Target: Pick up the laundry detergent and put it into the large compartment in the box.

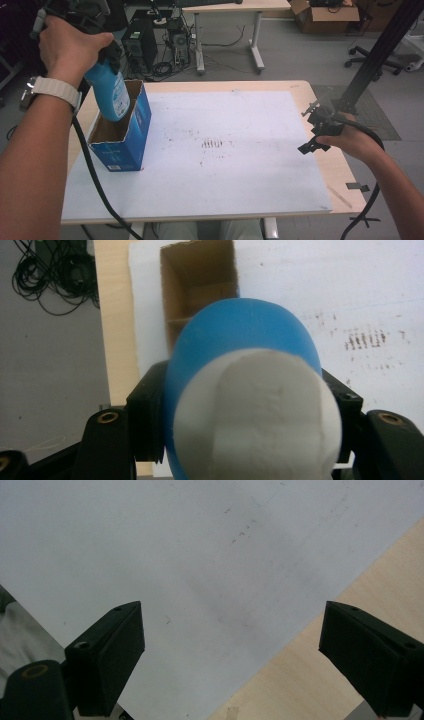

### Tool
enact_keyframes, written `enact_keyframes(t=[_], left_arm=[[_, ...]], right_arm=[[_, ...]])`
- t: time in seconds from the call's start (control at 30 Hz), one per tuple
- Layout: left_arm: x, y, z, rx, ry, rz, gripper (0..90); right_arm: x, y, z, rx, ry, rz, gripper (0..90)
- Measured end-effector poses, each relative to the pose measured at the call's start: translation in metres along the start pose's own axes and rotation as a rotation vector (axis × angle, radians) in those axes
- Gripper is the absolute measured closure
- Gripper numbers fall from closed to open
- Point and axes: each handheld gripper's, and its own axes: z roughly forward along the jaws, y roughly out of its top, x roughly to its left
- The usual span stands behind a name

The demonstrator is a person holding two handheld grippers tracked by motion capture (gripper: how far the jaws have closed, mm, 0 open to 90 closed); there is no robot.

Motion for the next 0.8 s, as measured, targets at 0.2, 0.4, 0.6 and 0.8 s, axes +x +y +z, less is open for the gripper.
enact_keyframes(t=[0.2,0.4,0.6,0.8], left_arm=[[0.007,0.000,0.017,-0.004,0.001,-0.012,37.2],[0.013,-0.002,0.037,-0.003,0.002,-0.027,37.2],[0.017,-0.007,0.055,0.001,-0.002,-0.039,37.2],[0.021,-0.015,0.080,0.017,-0.003,-0.042,37.2]], right_arm=[[0.000,0.001,0.001,0.007,0.001,0.005,11.3],[0.000,0.002,0.005,0.013,0.005,0.009,11.2],[-0.002,0.000,0.008,0.018,0.005,0.018,11.3],[-0.003,0.000,0.010,0.022,0.006,0.022,11.3]])
